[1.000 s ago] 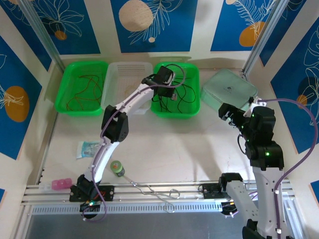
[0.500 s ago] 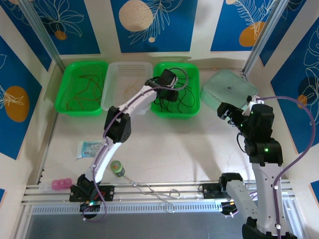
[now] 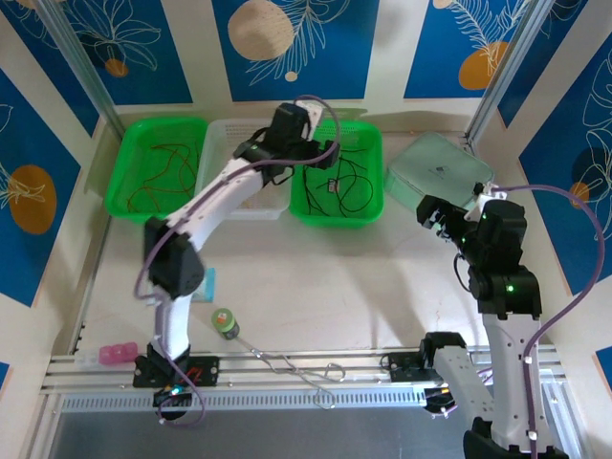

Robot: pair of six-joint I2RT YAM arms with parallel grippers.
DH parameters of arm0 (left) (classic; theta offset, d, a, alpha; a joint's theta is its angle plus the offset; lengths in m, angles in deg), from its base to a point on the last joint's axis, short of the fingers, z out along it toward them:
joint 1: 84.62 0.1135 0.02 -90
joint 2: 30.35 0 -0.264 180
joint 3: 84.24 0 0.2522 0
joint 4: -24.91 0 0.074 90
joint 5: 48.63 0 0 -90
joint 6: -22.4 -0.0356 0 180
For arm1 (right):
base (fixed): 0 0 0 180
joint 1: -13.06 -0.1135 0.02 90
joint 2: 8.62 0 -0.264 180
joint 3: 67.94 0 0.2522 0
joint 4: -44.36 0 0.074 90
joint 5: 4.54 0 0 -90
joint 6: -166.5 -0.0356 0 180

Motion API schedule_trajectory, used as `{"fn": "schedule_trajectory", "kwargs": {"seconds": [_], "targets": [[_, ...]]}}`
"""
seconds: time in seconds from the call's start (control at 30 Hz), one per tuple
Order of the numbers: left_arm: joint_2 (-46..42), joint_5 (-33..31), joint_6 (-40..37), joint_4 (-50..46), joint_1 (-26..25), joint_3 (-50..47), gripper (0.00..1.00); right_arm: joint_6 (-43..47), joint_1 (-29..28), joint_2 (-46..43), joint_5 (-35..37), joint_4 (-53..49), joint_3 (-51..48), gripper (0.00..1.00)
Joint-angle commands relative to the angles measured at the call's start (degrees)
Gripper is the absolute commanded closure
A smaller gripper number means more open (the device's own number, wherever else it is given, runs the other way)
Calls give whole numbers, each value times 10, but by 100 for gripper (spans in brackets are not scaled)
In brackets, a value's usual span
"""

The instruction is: Untangle the cables

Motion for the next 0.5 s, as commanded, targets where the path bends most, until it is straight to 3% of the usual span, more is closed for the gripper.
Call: {"fn": "schedule_trajectory", "kwargs": {"seconds": [0.0, 0.1, 0.17, 0.27, 0.47], "targets": [[-117, -38, 1, 160, 17, -184, 1, 0, 3, 13, -21, 32, -32, 1], [-245, -73, -3, 323, 37, -393, 1, -8, -5, 12, -22, 101, -92, 1], [-315, -103, -8, 378, 54, -493, 1, -22, -14, 5, -13, 171, -148, 1], [-398, -138, -37, 362, 78, -581, 1, -16, -22, 0, -31, 278, -225, 1], [-502, -225, -145, 351, 96, -697, 1, 86, -48, 36, 29, 409, -321, 1]]}}
